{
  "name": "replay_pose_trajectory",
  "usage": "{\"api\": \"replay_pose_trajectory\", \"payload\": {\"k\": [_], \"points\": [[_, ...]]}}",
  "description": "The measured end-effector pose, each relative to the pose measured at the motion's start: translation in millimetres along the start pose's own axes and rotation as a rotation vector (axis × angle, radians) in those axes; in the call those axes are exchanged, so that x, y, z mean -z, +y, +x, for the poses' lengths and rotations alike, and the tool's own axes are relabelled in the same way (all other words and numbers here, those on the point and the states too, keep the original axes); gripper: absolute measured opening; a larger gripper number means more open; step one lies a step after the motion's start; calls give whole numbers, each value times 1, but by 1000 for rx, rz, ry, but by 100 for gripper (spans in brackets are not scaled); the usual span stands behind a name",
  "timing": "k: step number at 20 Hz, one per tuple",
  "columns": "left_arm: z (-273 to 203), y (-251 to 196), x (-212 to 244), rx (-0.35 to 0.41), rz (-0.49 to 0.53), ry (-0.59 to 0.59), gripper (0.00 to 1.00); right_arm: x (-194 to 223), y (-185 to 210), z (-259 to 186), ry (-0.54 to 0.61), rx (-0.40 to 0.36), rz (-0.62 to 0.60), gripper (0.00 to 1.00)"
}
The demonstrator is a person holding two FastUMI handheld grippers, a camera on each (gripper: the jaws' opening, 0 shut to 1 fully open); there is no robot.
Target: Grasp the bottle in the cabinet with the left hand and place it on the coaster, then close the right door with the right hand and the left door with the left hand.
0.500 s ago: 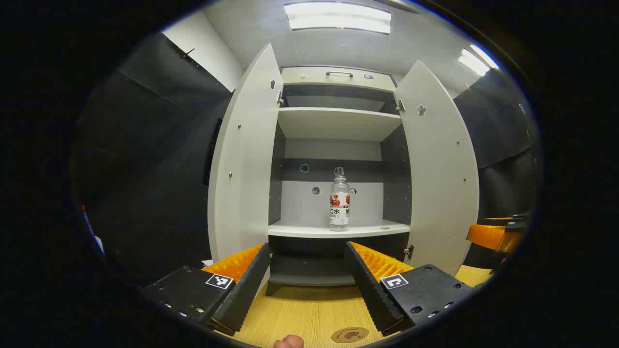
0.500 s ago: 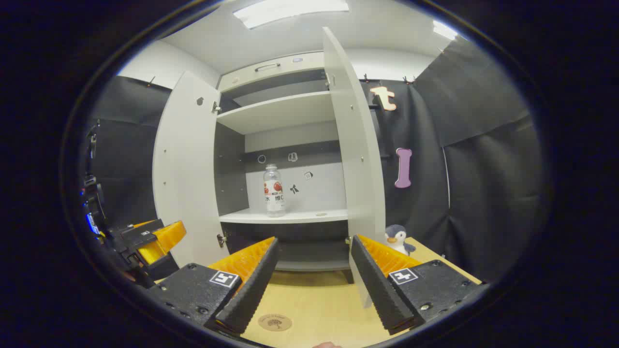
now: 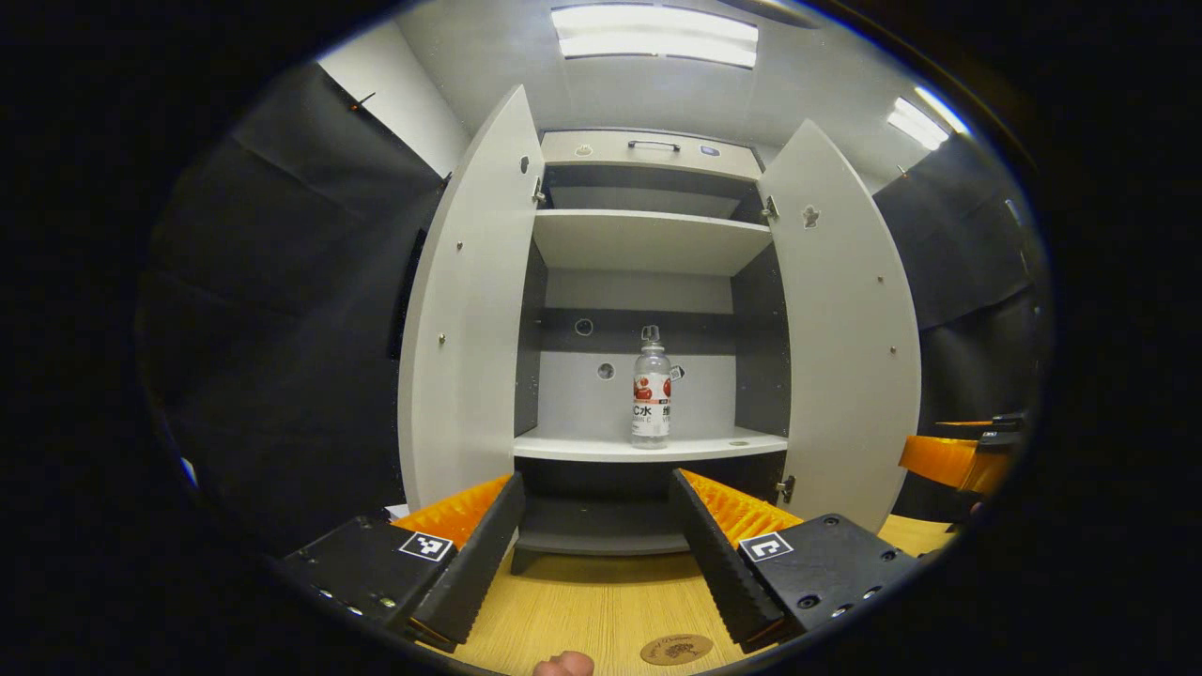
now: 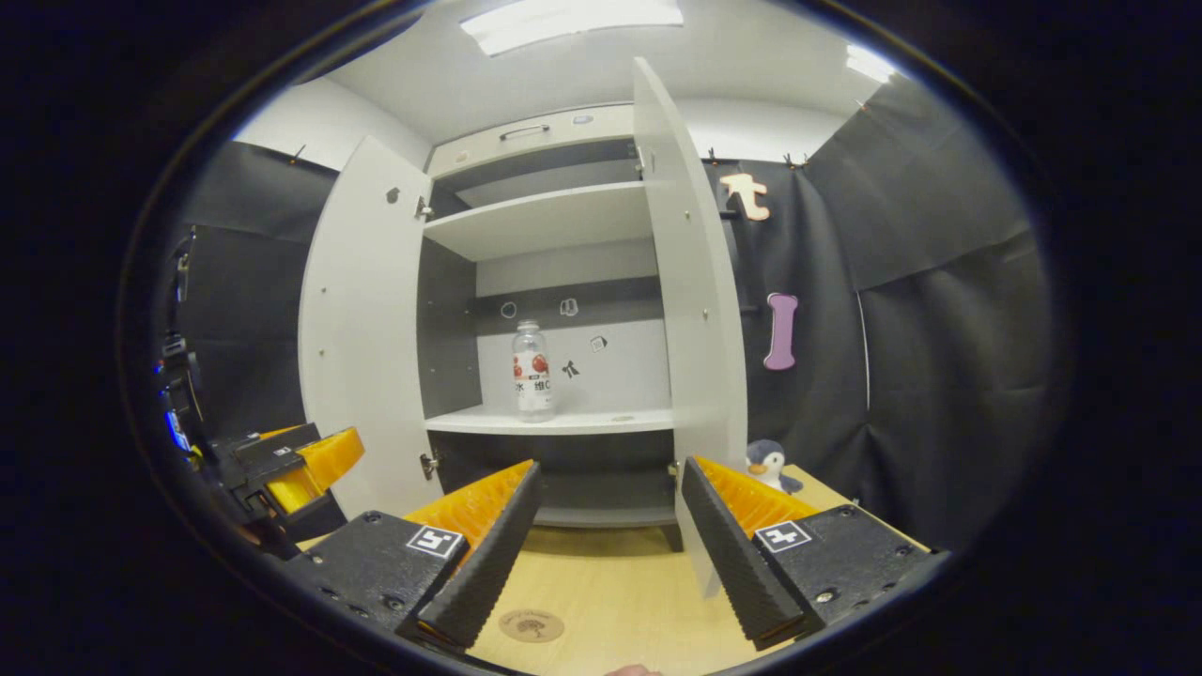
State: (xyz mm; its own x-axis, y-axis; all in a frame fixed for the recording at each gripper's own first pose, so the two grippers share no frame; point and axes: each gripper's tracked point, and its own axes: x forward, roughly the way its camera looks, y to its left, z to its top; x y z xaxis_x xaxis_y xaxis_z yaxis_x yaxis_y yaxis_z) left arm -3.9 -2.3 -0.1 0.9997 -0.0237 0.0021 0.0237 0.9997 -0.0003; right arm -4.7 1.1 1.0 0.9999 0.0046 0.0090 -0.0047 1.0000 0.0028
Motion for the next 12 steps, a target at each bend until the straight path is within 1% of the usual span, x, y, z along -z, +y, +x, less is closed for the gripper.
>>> {"api": "replay_pose_trajectory", "payload": {"k": [1,2,3,4,5,9,10,12], "points": [[0,0,0,2,2,-1,95,-1,0,0,-1,-2,-1,98],[0,0,0,3,4,0,95,0,0,0,-2,-3,-2,93],[0,0,1,4,7,3,95,0,1,0,-2,-4,-4,98],[0,0,2,4,8,5,95,0,1,-1,-1,-4,-6,98],[0,0,2,5,9,6,95,-1,1,-1,-1,-5,-8,93],[-1,0,2,4,9,3,95,0,2,-1,-3,-12,-14,93],[-1,1,2,5,10,4,95,0,2,-1,-4,-16,-14,98],[-1,1,2,6,13,6,95,0,3,-2,-3,-20,-16,98]]}}
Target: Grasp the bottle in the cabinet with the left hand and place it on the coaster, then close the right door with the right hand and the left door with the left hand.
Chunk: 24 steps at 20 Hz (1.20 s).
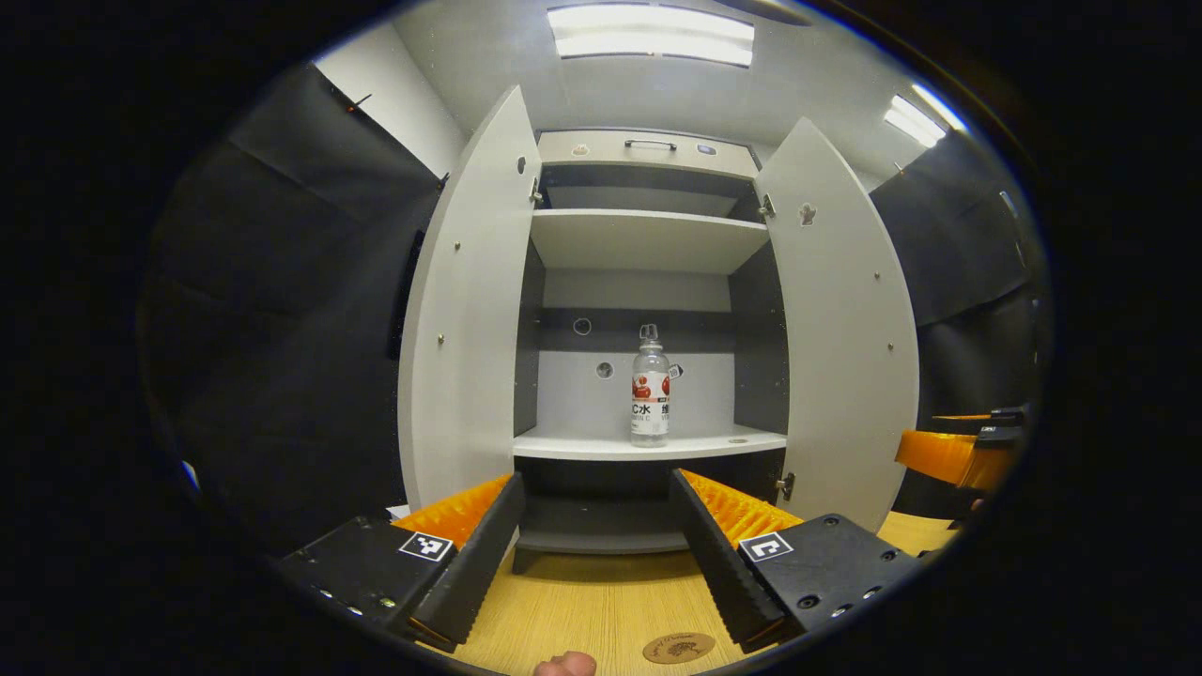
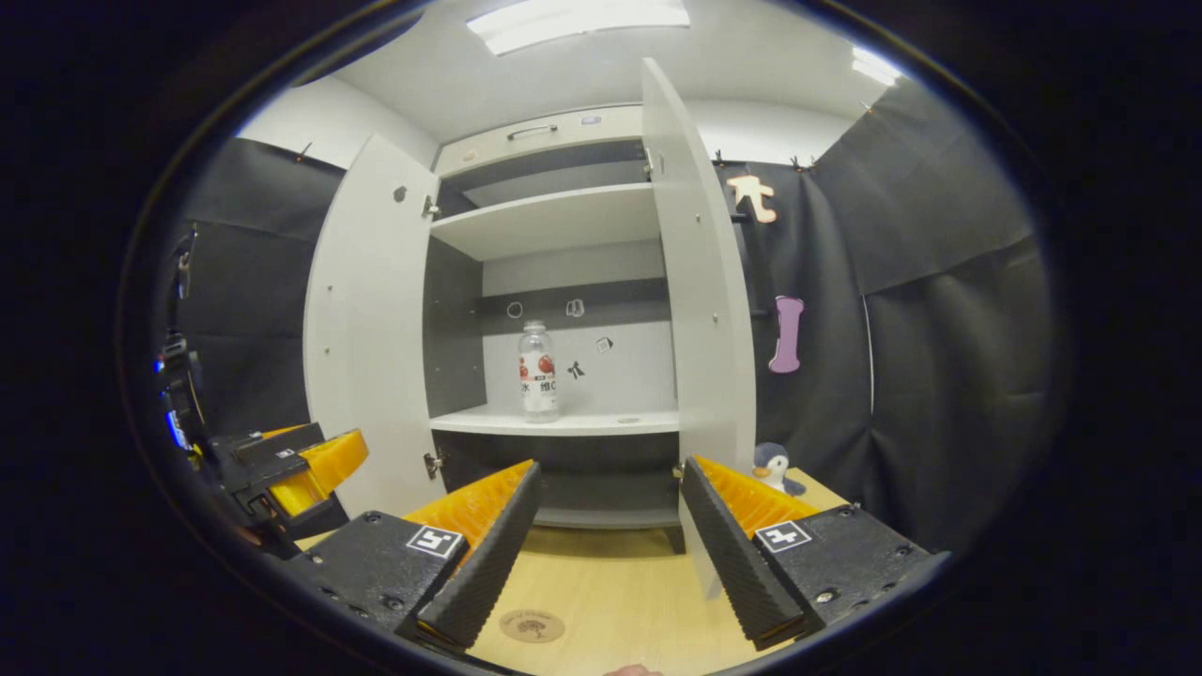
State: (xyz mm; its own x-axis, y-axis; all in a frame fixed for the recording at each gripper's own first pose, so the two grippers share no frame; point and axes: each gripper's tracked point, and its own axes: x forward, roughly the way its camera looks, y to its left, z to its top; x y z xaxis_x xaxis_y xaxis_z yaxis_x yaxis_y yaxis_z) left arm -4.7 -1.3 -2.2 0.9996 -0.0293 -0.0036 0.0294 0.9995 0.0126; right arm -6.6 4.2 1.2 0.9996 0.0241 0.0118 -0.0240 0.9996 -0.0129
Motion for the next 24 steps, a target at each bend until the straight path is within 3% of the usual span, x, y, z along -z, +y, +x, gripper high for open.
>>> {"api": "replay_pose_trajectory", "payload": {"k": [4,5,8,9,10,11,13,17,18,19,24], "points": [[0,0,0,2,1,-6,94,1,0,1,4,-2,-3,98],[0,0,-1,2,-1,-7,95,0,0,1,4,-2,-4,93],[1,1,2,1,-6,2,95,1,0,1,6,0,-1,93],[1,1,3,1,-6,3,95,1,1,1,8,0,-1,98],[2,2,3,0,-5,4,95,2,0,1,10,0,-1,93],[2,2,3,-1,-5,4,95,2,0,2,11,1,0,98],[2,2,4,-2,-5,5,95,2,0,2,11,5,1,93],[4,1,5,2,-3,8,95,2,1,3,11,6,-3,93],[5,1,5,6,-4,9,95,2,1,3,10,6,-4,98],[7,0,5,8,-5,10,95,1,1,3,10,5,-4,93],[15,-2,5,23,-6,11,95,2,1,7,11,7,-7,93]]}}
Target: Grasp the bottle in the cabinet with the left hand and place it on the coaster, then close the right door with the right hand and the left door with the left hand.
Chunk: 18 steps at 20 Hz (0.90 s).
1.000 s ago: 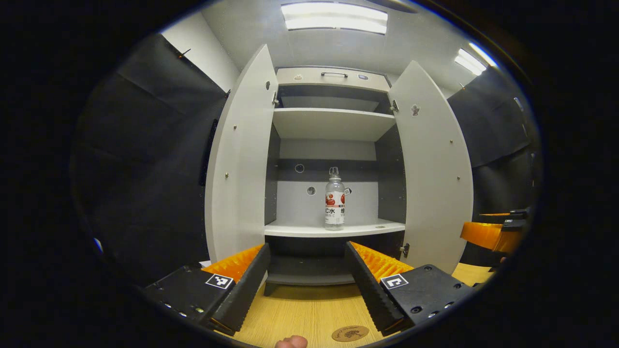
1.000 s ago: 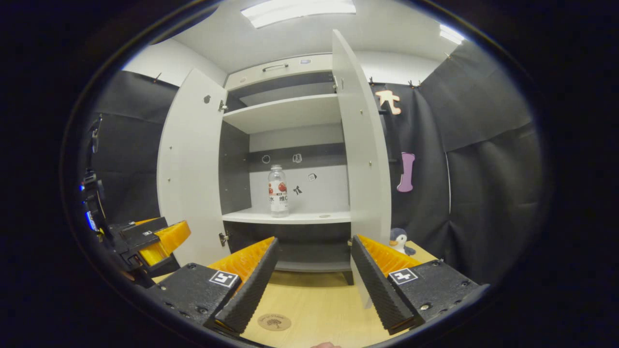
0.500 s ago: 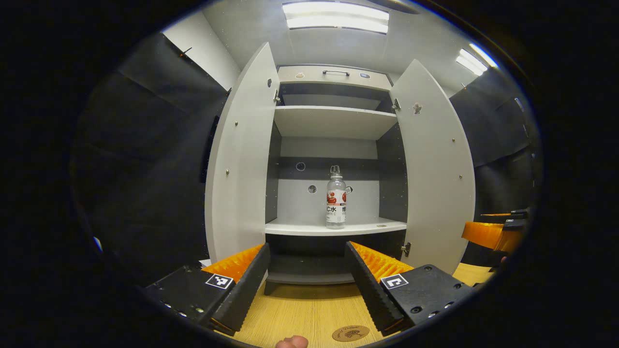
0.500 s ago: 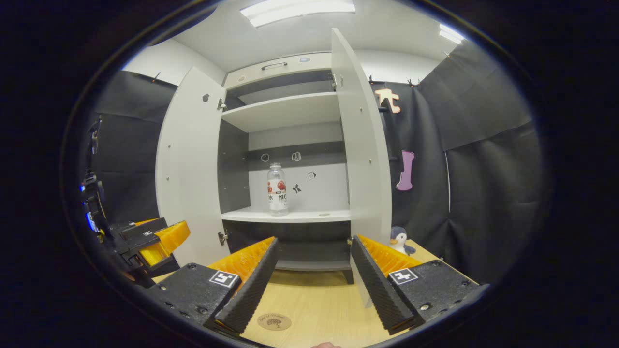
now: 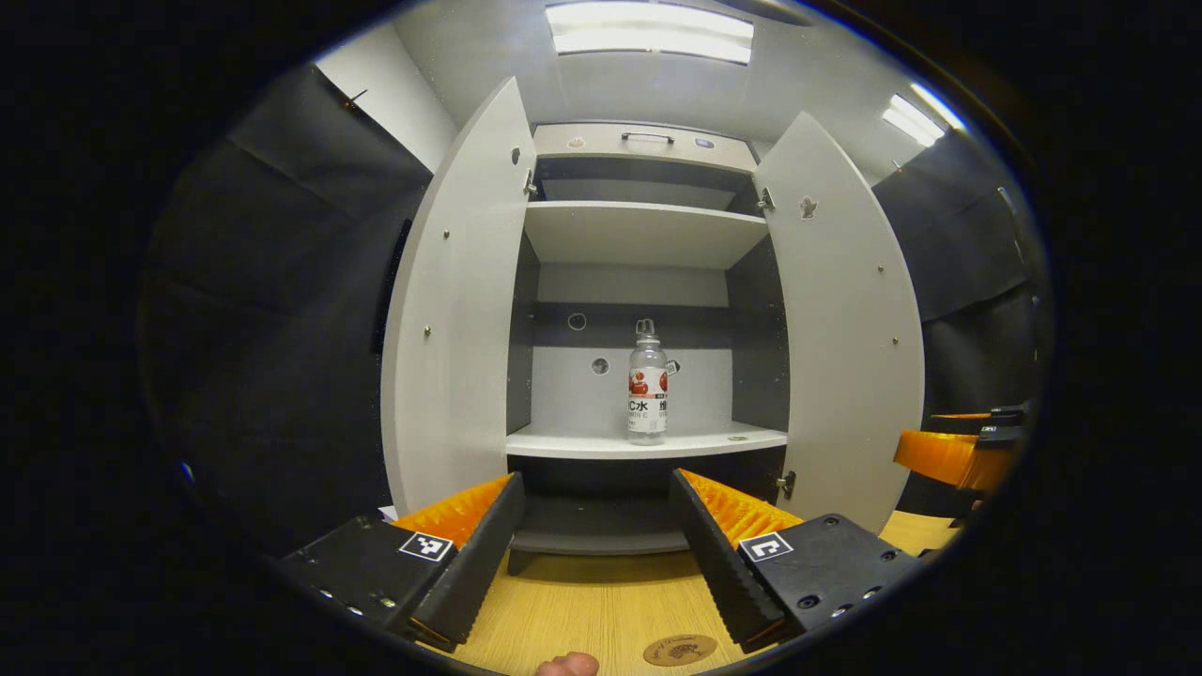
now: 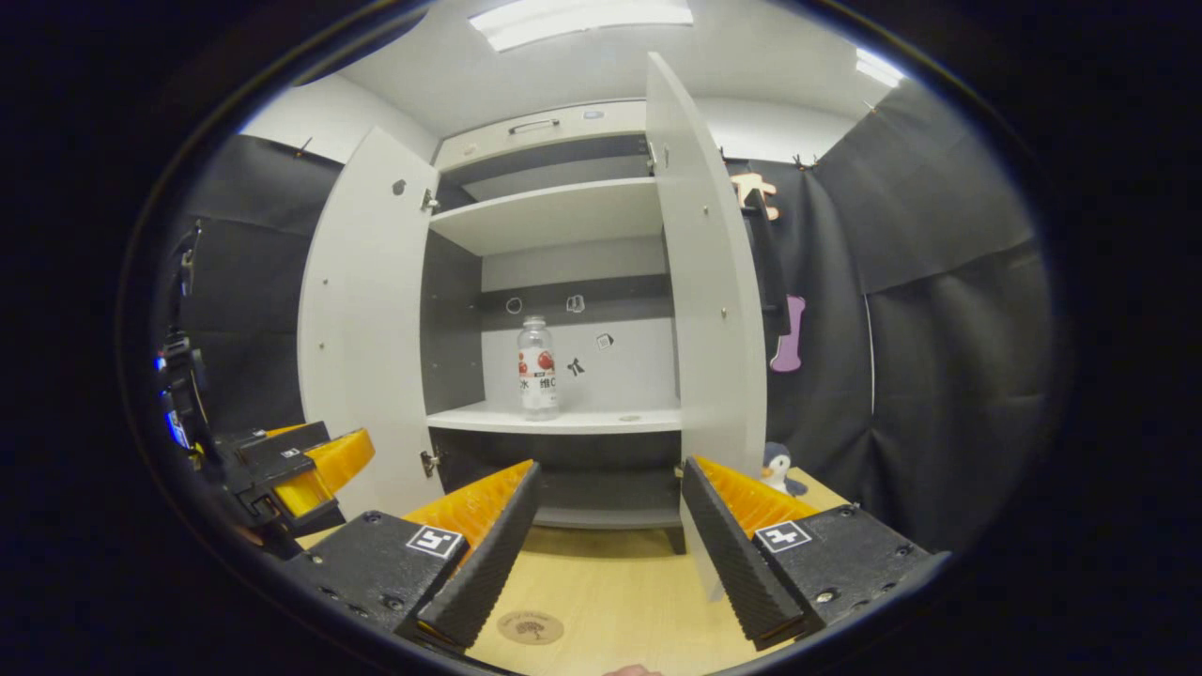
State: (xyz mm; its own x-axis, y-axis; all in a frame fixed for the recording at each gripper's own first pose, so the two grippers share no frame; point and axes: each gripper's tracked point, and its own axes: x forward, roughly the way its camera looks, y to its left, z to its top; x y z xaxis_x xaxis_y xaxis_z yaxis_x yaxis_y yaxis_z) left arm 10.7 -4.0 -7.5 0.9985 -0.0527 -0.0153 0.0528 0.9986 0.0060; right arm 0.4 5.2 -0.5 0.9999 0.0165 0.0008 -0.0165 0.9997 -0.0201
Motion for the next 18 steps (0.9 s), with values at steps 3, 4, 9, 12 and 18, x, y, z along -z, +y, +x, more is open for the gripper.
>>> {"api": "replay_pose_trajectory", "payload": {"k": [3,4,9,12,18], "points": [[5,-1,-1,6,-9,-1,95,-2,2,6,2,1,-1,93],[6,-2,-2,8,-15,-3,95,-2,1,6,2,2,-2,93],[14,-7,-11,14,-41,-7,95,-5,-3,3,-8,10,4,93],[24,-13,-22,32,-58,-25,95,-5,-4,3,-12,10,1,98],[92,-42,-40,134,-110,-53,99,-15,-2,2,-30,0,-16,98]]}}
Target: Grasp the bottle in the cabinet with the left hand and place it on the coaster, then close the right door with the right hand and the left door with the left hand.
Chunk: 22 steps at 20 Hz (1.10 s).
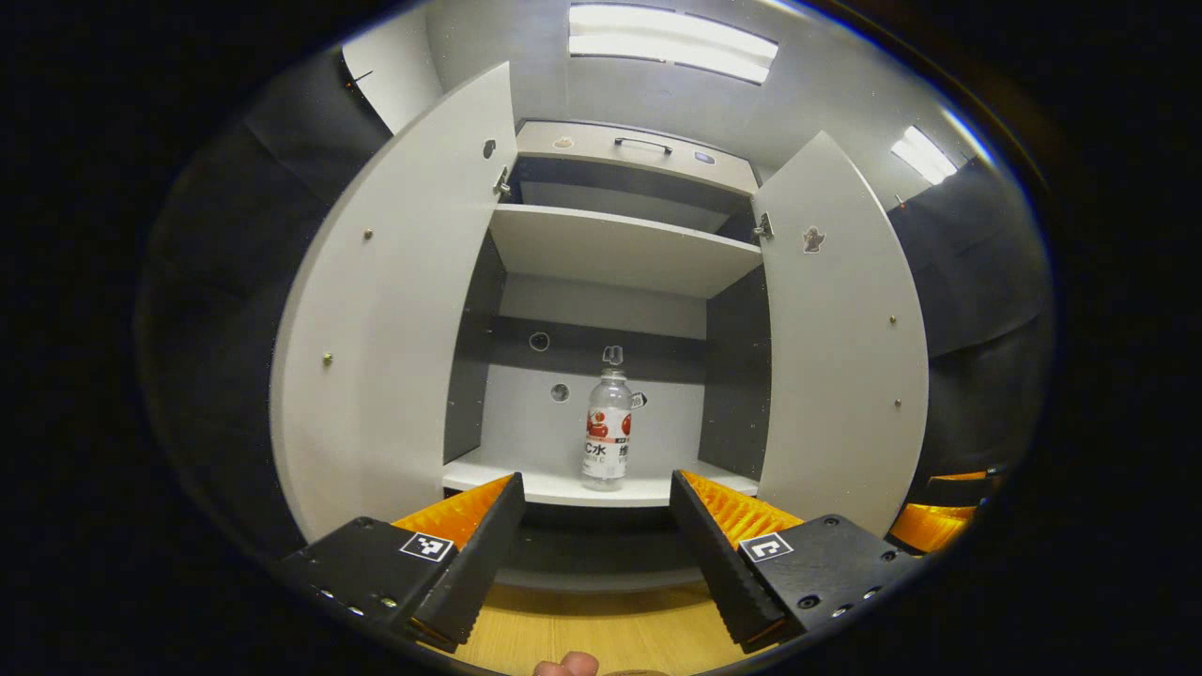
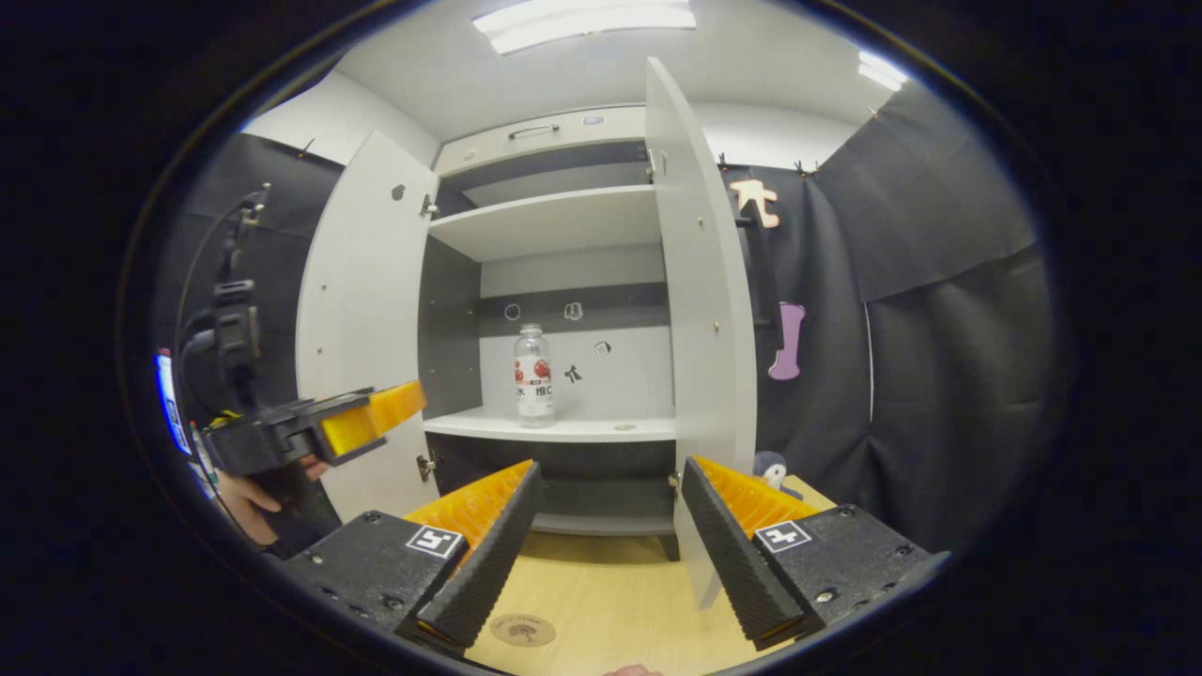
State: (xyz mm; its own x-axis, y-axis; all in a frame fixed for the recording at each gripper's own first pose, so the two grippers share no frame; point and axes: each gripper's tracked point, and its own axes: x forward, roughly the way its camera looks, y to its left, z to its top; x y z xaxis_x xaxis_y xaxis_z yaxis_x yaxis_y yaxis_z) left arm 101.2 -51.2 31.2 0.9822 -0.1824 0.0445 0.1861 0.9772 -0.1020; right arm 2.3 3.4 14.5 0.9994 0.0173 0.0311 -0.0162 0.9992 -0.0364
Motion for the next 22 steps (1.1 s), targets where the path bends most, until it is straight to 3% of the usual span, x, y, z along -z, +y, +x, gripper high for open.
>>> {"api": "replay_pose_trajectory", "payload": {"k": [3,10,12,13,15,16,20,21,22], "points": [[54,-10,6,55,-38,49,95,-4,-7,-5,-9,21,-11,98],[165,3,23,23,-9,103,95,-1,-28,-15,30,82,-12,98],[186,4,30,22,-1,120,95,-5,-32,-15,24,101,-11,98],[196,5,32,17,8,124,99,-7,-34,-15,20,110,-12,98],[216,7,34,7,28,117,95,-10,-39,-14,12,133,-12,93],[225,6,35,9,33,121,95,-10,-42,-14,11,144,-10,98],[247,5,39,7,42,125,95,-10,-48,-10,10,170,0,98],[252,5,40,-3,46,129,95,-10,-49,-9,10,172,3,93],[257,7,41,-14,51,132,95,-10,-49,-9,10,173,6,98]]}}
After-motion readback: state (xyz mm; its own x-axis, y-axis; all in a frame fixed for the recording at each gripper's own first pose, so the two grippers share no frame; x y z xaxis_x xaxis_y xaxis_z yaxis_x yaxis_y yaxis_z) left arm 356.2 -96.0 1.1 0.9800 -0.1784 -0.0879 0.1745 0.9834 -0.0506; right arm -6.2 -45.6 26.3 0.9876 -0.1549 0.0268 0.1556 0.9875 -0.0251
